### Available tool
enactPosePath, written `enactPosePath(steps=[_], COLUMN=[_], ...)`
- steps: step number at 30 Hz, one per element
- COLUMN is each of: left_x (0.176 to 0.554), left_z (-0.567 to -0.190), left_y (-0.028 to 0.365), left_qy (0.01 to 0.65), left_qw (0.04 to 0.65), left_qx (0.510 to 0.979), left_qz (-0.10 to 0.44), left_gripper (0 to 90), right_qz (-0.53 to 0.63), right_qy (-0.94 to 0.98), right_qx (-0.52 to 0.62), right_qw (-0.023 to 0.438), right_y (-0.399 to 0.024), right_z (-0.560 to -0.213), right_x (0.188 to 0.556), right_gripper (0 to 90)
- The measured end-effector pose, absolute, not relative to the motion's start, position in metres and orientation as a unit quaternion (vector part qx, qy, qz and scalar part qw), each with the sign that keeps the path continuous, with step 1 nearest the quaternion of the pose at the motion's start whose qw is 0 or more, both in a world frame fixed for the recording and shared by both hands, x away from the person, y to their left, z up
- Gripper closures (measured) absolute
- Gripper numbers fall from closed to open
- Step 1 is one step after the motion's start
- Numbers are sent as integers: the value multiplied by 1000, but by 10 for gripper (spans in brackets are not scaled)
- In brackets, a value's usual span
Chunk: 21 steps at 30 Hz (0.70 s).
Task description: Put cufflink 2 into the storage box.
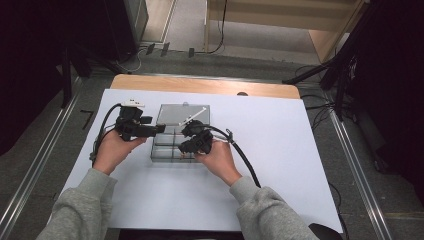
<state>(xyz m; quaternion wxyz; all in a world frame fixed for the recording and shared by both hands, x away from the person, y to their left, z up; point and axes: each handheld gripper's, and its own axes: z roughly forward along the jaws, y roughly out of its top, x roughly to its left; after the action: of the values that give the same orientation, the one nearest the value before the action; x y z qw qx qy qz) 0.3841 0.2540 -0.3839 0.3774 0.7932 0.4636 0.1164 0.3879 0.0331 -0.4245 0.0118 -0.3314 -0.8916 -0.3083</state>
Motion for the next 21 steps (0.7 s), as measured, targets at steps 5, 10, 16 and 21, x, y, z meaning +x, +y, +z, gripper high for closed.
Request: enactPosePath(steps=[5, 10, 16, 21], left_x=[384, 385, 385, 385], left_z=[-384, -385, -385, -386], left_y=[254, 253, 254, 254], left_qy=[462, 461, 463, 463], left_qw=[376, 374, 373, 371], left_qx=[795, 797, 796, 797], left_qz=[116, 116, 115, 115], left_gripper=[331, 331, 331, 331], right_qz=[-299, -294, -290, -284], right_qy=[-894, -895, -897, -900], right_qx=[-333, -335, -334, -331], right_qw=[15, 18, 20, 19], right_y=[36, 37, 38, 40], right_z=[-430, -434, -438, -439], right_x=[387, 388, 388, 387], right_gripper=[795, 793, 790, 788])
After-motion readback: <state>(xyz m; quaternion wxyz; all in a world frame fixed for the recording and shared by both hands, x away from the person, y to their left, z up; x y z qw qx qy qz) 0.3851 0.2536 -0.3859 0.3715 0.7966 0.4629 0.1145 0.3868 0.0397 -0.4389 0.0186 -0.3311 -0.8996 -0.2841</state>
